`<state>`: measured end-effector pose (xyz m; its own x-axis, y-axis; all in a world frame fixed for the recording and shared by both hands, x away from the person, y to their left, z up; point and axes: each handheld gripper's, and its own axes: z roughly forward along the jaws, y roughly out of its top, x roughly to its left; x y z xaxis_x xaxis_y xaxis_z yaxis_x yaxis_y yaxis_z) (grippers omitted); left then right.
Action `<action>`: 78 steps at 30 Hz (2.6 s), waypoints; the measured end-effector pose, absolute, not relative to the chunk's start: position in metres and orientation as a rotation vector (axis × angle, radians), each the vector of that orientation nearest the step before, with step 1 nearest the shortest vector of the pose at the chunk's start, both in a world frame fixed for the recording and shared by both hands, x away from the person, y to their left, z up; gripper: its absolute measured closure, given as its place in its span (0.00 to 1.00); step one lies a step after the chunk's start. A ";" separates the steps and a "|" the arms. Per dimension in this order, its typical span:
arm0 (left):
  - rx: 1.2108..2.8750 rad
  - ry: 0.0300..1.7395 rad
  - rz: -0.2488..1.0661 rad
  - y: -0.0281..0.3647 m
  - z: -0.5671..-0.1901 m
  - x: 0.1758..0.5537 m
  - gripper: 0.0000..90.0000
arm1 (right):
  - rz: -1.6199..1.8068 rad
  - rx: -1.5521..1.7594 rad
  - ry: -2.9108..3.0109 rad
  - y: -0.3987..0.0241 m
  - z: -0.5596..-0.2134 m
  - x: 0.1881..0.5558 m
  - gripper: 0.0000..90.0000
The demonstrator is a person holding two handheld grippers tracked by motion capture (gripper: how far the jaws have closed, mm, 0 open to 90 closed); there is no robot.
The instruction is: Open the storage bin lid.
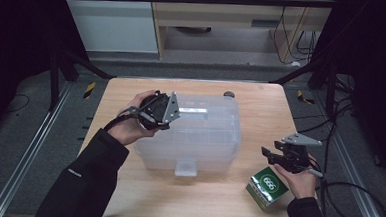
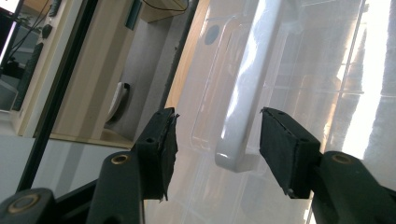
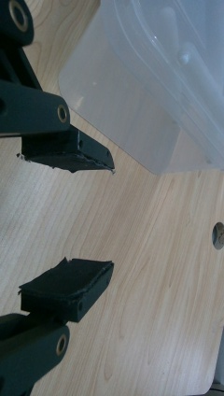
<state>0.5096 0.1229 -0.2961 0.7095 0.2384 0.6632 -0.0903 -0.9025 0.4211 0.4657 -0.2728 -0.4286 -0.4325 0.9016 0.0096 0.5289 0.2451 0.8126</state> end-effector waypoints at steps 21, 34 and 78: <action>2.569 0.029 1.104 0.107 -0.309 0.518 0.75 | 1.086 1.289 2.083 -0.270 -0.427 0.465 0.57; 2.583 0.002 1.127 0.104 -0.309 0.516 0.80 | 1.106 1.274 2.111 -0.264 -0.422 0.463 0.69; 2.495 0.162 1.126 0.107 -0.291 0.537 0.76 | 1.255 1.139 2.262 -0.230 -0.407 0.451 1.00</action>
